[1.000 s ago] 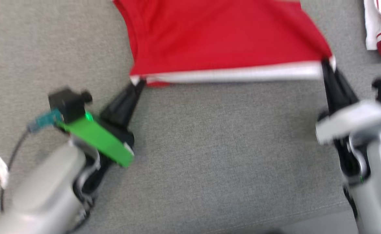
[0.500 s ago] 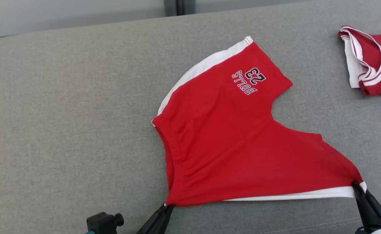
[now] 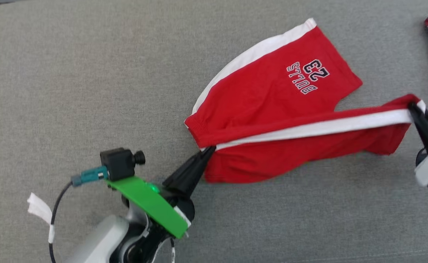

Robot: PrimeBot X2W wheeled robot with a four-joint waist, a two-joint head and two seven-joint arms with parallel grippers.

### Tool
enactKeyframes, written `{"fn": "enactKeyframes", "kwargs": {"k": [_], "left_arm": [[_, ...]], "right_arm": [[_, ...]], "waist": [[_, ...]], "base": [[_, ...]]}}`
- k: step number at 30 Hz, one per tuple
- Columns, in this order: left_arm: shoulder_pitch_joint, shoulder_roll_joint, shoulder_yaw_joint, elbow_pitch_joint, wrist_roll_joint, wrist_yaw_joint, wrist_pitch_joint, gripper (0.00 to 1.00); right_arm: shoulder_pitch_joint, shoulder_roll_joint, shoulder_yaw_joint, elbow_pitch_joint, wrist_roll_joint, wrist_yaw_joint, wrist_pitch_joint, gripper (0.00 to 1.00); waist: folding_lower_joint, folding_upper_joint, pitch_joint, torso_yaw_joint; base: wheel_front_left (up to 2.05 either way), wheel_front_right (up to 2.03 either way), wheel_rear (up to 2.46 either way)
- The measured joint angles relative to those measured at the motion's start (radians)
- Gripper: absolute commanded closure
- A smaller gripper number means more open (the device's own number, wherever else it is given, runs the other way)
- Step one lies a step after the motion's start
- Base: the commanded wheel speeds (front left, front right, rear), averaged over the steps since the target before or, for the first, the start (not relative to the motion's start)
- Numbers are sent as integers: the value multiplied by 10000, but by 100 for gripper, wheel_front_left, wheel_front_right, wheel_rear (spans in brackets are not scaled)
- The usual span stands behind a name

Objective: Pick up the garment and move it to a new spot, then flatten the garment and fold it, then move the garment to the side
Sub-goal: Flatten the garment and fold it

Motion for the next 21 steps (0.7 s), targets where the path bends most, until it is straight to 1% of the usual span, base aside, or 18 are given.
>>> {"fn": "enactKeyframes", "kwargs": {"k": [3, 6, 9, 14, 16, 21], "left_arm": [[-637, -257, 322, -4, -491, 174, 318, 100], [-1337, -337, 474, 198, -535, 341, 579, 100], [-1822, -631, 508, 514, -662, 349, 742, 100], [-2447, -1103, 500, 1181, -527, 328, 585, 100], [-2592, -1340, 481, 1400, -529, 257, 556, 100], [-2765, -1595, 378, 1785, -529, 174, 497, 100]], "right_arm": [[-1353, -257, -25, 407, 58, 0, 750, 100], [-2559, -380, 81, 899, -150, 0, 1325, 100], [-3604, -468, 186, 1457, -326, 0, 1873, 100], [-4867, -499, 424, 2192, -619, 0, 2169, 100], [-5230, -541, 510, 2458, -750, 0, 2272, 100], [-5776, -562, 623, 2928, -878, 0, 2429, 100]], "waist": [[0, 0, 502, 188], [0, 0, 981, 400], [0, 0, 1416, 646], [1, 0, 1931, 1151], [1, 0, 2082, 1383], [1, 0, 2333, 1802]], "base": [[0, 0, 0], [0, 0, 0], [0, 0, 0], [0, 0, 0], [0, 0, 0], [0, 0, 0]]}}
